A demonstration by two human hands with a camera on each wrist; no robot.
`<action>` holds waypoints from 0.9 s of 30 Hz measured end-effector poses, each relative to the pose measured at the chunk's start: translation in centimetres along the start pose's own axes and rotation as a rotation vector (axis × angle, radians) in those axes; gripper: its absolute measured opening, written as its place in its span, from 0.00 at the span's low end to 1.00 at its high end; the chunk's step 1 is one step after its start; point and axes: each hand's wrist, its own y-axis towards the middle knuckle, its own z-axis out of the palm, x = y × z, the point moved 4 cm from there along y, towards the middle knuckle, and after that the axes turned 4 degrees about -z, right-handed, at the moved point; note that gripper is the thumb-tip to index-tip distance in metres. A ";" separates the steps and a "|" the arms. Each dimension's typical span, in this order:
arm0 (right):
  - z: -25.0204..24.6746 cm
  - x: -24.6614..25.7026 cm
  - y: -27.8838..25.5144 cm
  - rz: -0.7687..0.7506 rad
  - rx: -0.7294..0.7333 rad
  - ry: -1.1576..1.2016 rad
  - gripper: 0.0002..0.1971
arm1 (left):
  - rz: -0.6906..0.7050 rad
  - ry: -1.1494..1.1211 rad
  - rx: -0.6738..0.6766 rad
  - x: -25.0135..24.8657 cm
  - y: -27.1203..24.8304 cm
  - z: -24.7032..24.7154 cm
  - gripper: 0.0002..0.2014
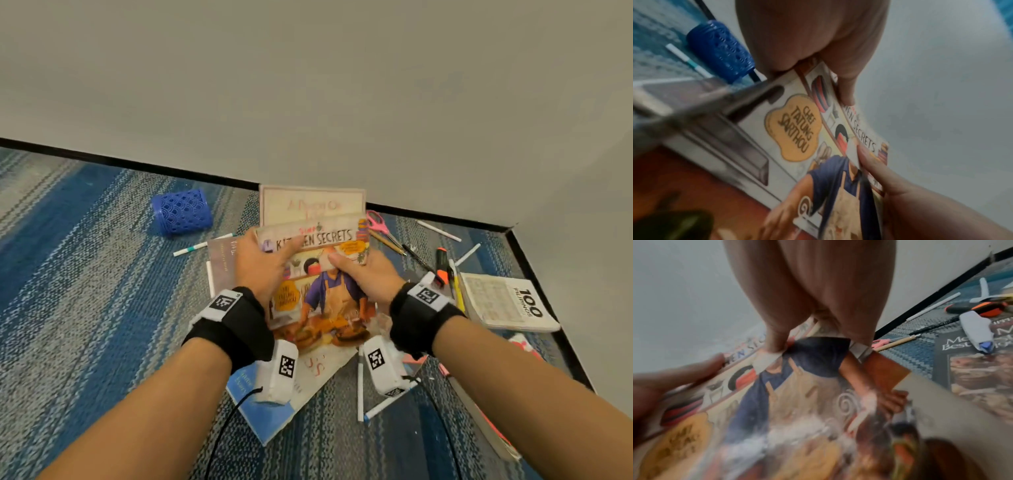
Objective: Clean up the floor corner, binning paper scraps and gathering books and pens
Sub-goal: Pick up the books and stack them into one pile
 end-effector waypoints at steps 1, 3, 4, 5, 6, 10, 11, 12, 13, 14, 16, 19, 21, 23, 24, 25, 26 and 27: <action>-0.2 -0.8 0.0 0.052 0.015 -0.085 0.11 | -0.042 -0.002 -0.018 1.1 0.7 0.2 0.19; -1.5 -2.9 0.6 0.169 0.051 -0.295 0.24 | -0.114 0.039 -0.043 3.3 1.9 1.1 0.16; -2.5 -4.0 1.2 0.200 0.050 -0.429 0.27 | -0.141 0.067 -0.046 4.4 2.4 1.7 0.15; -3.9 -5.1 2.2 0.199 0.021 -0.548 0.28 | -0.150 0.103 -0.037 5.5 2.9 2.3 0.14; -5.6 -6.1 3.2 0.189 -0.034 -0.650 0.26 | -0.151 0.148 -0.024 6.5 3.4 2.9 0.13; -12.3 -8.8 7.1 0.157 -0.244 -1.001 0.16 | -0.228 0.248 0.066 10.1 5.5 5.0 0.17; -13.4 -9.6 8.1 0.156 -0.234 -1.099 0.18 | -0.255 0.265 0.098 11.2 6.1 5.4 0.19; -14.2 -10.3 9.0 0.153 -0.197 -1.187 0.20 | -0.280 0.296 0.122 12.3 6.6 5.7 0.20; -14.7 -11.2 9.9 0.141 -0.140 -1.243 0.24 | -0.291 0.334 0.144 13.2 7.0 5.9 0.22; -15.0 -12.1 10.6 0.130 -0.081 -1.261 0.29 | -0.288 0.361 0.159 14.0 7.3 6.0 0.22; -15.5 -13.7 11.8 0.137 0.021 -1.249 0.35 | -0.280 0.364 0.168 15.2 7.9 5.8 0.23; -15.9 -14.9 12.4 0.143 0.002 -1.243 0.31 | -0.286 0.326 0.179 15.2 7.8 5.7 0.21; -16.6 -14.9 12.5 0.102 -0.088 -1.248 0.23 | -0.291 0.308 0.190 14.8 7.8 5.9 0.20; -17.3 -14.7 12.5 0.095 -0.131 -1.267 0.16 | -0.304 0.298 0.175 14.5 7.6 6.1 0.17; -17.5 -14.5 12.3 0.117 -0.127 -1.275 0.14 | -0.309 0.297 0.167 14.2 7.4 6.1 0.17; -17.6 -14.5 12.2 0.143 -0.112 -1.286 0.13 | -0.306 0.299 0.161 14.1 7.4 6.2 0.16; -17.5 -14.3 11.8 0.174 -0.096 -1.307 0.12 | -0.305 0.305 0.161 14.0 7.4 6.2 0.17; -17.4 -14.1 11.3 0.201 -0.090 -1.329 0.11 | -0.301 0.318 0.161 14.0 7.5 6.2 0.18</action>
